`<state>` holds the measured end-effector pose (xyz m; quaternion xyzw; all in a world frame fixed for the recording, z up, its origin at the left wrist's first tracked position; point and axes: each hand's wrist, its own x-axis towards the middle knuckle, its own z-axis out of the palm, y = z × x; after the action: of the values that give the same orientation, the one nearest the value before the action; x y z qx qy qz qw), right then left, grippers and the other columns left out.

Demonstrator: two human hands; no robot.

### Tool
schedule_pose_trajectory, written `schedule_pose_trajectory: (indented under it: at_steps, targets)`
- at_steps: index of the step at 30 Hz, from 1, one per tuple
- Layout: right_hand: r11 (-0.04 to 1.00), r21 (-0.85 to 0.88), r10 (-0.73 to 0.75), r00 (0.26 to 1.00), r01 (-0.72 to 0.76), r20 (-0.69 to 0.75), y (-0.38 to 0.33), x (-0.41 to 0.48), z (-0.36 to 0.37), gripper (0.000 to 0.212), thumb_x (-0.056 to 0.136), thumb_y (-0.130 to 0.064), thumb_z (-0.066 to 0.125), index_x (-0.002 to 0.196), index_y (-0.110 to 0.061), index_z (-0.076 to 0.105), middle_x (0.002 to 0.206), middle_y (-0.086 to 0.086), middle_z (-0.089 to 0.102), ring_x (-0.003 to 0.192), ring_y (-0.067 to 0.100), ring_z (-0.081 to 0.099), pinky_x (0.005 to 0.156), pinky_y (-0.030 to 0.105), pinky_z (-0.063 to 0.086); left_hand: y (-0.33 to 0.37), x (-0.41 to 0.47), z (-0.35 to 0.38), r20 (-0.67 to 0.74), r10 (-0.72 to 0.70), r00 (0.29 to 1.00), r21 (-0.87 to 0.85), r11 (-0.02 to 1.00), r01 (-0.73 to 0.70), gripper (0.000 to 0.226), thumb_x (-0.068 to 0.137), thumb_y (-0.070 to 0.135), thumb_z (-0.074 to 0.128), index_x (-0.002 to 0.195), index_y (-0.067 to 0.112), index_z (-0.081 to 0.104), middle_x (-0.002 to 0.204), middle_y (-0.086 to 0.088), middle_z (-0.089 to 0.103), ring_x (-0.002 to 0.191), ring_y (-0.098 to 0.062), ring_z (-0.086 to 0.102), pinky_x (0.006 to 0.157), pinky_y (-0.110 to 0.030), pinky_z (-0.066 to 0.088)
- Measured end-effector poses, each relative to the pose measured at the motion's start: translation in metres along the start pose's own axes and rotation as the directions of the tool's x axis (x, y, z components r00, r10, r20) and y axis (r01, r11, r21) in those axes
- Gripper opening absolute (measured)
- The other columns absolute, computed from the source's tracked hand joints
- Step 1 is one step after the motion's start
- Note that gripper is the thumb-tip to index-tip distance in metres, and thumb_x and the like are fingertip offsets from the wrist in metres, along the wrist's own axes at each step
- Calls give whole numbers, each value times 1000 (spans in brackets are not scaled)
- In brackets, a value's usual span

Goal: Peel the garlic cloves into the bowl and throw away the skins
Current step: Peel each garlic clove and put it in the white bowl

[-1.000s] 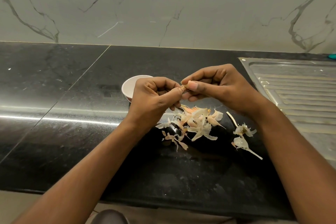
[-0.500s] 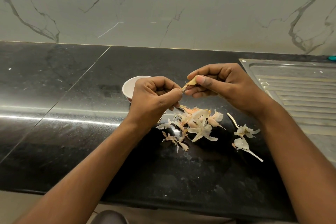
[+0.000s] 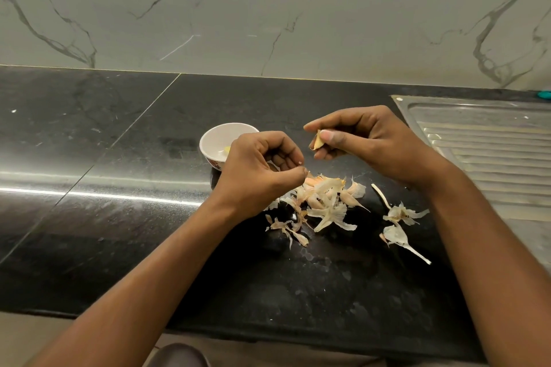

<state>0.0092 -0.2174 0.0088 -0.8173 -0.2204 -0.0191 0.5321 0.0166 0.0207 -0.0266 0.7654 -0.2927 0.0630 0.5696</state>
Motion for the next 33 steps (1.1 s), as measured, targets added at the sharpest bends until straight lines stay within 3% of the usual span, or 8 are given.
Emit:
schedule_pose_trajectory:
  at_steps: [5,8,13,20,26,33]
  targets:
    - [999,27,38,999,-39,23,-2,-1,1,23,98,-10,74,120,-5,71,103,12,81,96,27,80,91,39,65,-2,2,-1,-68,19,998,-52,998,-23,19,84,-6,66,87,7,80,72,-7,74,60,-27,68,55,-33,58]
    - [1000,2,9,999,-9,45,-3,-2,2,23,94,-6,78,117,-3,74,103,11,81,95,26,80,89,35,65,-2,4,0,-87,3,996,-93,996,-11,26,87,-12,62,90,6,81,72,-7,75,60,-24,70,57,-24,56]
    - [999,-33,-28,997,31,67,-2,0,5,25,92,-2,79,117,-3,79,105,7,82,98,24,80,90,31,63,-4,4,-1,-87,-16,996,-147,989,3,20,92,-9,64,89,2,81,71,-8,75,61,-25,70,58,-27,57]
    - [996,-67,-54,996,59,73,-1,0,5,27,89,-7,82,116,-5,80,108,3,83,106,20,79,97,37,63,1,3,0,-66,-70,995,-197,979,55,5,92,2,77,89,0,81,70,-7,75,59,-19,69,57,-24,55]
    - [993,-93,-61,996,67,66,0,1,7,27,88,-10,83,115,-6,81,108,3,83,106,21,79,96,41,63,2,2,-1,-64,-108,992,-227,970,91,5,90,0,78,86,2,80,72,-10,75,59,-23,67,57,-26,56]
    - [994,-79,-75,996,79,54,1,3,12,26,89,-8,83,115,-3,80,104,5,83,98,24,80,92,43,65,3,3,0,-86,-127,988,-229,968,105,14,86,-1,78,77,9,78,64,-5,71,52,-13,59,50,-23,48]
